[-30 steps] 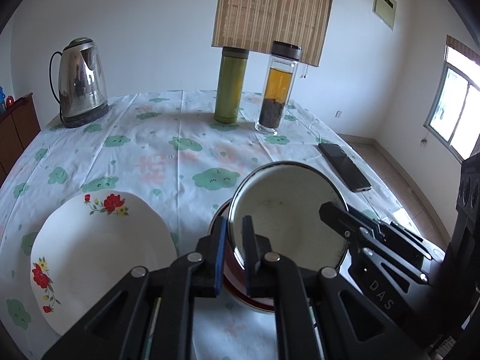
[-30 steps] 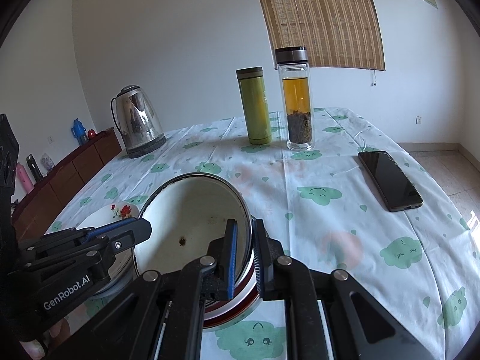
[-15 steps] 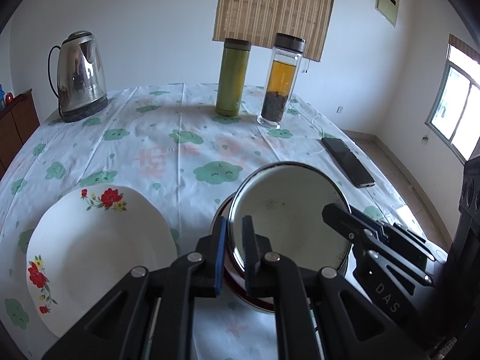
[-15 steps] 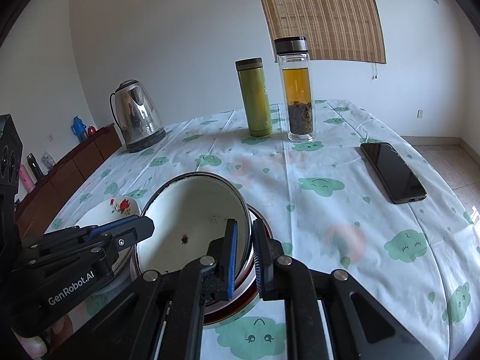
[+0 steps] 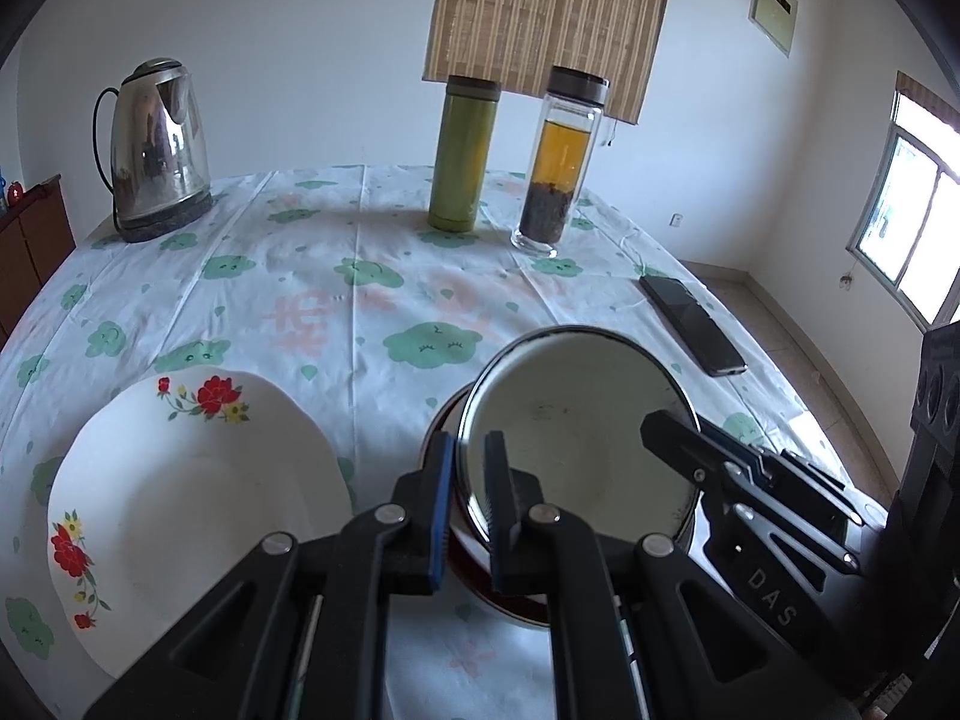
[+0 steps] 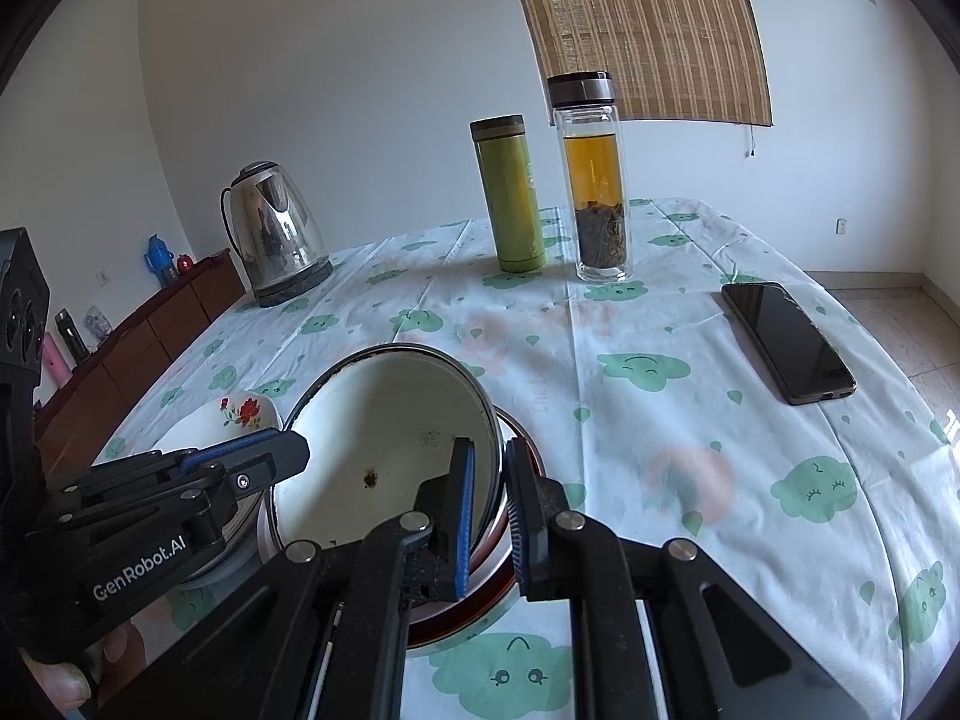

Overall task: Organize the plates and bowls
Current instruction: 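Lower the white enamel bowl into the pink bowl with both grippers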

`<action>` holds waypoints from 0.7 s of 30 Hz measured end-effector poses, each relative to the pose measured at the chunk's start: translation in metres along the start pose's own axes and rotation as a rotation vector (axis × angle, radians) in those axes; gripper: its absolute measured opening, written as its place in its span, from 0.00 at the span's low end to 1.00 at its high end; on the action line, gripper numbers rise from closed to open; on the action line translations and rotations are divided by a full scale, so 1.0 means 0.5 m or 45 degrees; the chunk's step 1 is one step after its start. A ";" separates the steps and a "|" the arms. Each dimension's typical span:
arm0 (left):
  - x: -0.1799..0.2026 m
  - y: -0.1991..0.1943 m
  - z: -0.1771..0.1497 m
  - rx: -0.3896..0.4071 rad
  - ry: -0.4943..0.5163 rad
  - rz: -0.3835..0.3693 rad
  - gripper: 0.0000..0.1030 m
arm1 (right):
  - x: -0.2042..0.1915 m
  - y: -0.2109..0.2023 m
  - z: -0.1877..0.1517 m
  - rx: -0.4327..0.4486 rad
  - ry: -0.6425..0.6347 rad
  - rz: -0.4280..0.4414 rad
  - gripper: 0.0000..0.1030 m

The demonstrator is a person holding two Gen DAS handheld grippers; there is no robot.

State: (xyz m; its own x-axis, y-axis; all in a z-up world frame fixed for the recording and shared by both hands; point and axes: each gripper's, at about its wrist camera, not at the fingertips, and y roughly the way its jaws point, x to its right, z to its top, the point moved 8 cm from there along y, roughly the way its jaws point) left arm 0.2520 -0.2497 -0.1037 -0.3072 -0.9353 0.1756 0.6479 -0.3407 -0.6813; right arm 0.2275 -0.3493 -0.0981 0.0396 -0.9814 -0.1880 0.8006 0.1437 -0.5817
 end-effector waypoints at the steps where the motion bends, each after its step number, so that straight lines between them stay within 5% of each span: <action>1: 0.000 0.000 0.000 0.000 -0.001 -0.001 0.06 | 0.000 0.001 0.000 0.001 0.003 0.002 0.14; 12: 0.004 -0.003 0.000 -0.003 -0.015 -0.021 0.06 | 0.001 -0.012 0.010 0.054 0.041 0.056 0.15; 16: 0.000 0.000 0.000 -0.009 -0.030 -0.023 0.06 | -0.003 -0.020 0.018 0.096 0.022 0.034 0.37; 21: -0.001 0.000 0.000 -0.007 -0.036 -0.019 0.06 | 0.004 -0.013 0.024 0.116 0.005 -0.029 0.37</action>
State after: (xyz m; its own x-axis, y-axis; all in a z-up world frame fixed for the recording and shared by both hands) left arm 0.2523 -0.2493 -0.1036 -0.2970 -0.9325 0.2056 0.6393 -0.3541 -0.6826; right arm 0.2297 -0.3538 -0.0852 0.0186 -0.9838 -0.1783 0.8523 0.1089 -0.5116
